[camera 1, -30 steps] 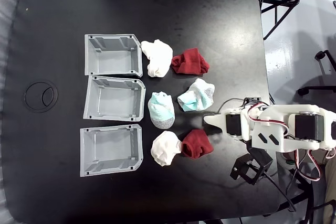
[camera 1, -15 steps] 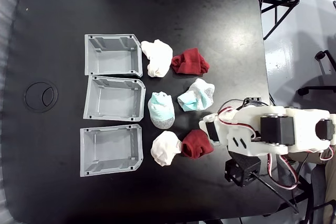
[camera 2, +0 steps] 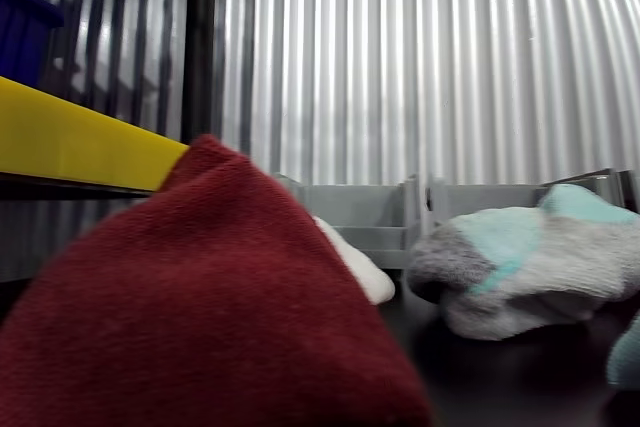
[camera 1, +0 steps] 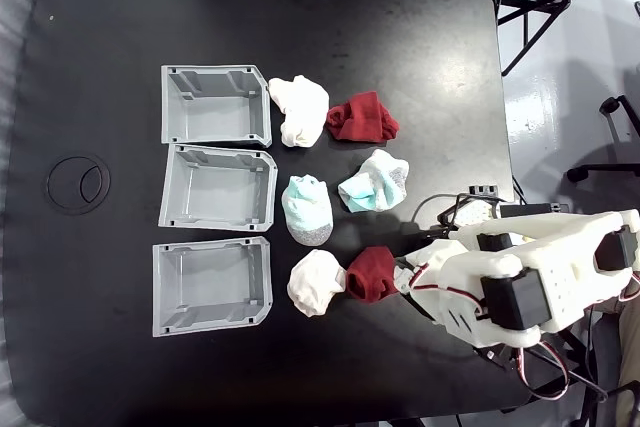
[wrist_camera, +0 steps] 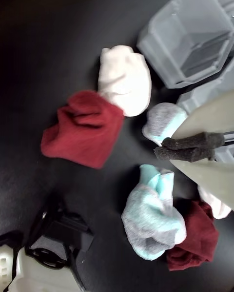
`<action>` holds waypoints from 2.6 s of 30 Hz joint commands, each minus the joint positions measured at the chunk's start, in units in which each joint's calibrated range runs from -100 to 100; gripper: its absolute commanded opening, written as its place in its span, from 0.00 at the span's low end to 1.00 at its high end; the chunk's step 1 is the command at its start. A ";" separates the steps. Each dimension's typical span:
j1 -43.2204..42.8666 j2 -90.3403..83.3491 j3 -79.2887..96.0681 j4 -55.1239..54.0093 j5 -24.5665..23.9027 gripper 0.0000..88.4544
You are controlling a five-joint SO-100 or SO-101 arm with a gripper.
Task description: Put the sock in the container
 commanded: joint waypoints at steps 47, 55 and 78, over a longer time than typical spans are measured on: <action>-8.56 12.15 4.98 -5.79 0.44 0.46; -8.48 12.32 6.06 -6.47 0.44 0.50; -4.15 12.32 21.93 -20.73 1.70 0.50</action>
